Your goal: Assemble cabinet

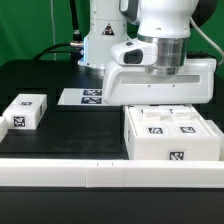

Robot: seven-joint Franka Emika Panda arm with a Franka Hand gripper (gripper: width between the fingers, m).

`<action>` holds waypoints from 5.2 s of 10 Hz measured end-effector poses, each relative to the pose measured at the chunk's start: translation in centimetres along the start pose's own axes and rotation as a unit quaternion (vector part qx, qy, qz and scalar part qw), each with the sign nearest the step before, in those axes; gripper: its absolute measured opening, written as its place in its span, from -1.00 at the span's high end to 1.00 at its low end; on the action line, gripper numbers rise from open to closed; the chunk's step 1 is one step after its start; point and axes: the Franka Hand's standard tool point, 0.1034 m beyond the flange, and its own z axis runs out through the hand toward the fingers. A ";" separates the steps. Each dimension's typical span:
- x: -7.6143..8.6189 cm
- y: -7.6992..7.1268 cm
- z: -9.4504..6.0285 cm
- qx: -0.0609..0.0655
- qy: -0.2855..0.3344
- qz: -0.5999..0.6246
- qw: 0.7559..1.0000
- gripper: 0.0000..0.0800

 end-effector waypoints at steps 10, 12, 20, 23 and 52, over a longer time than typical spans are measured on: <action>0.8 -0.2 0.0 -0.001 0.029 -0.011 1.000 -0.93; 0.7 0.1 0.0 -0.003 0.028 -0.023 0.999 -0.49; 0.6 0.2 -0.8 -0.002 0.021 -0.028 0.999 0.99; 1.3 0.3 -3.7 -0.001 0.017 -0.032 0.999 0.99; 4.5 1.9 -11.1 -0.001 -0.034 -0.056 0.998 0.99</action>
Offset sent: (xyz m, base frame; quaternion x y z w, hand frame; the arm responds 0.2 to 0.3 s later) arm 0.0000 0.0000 0.0000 0.0000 0.0000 0.0000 1.0000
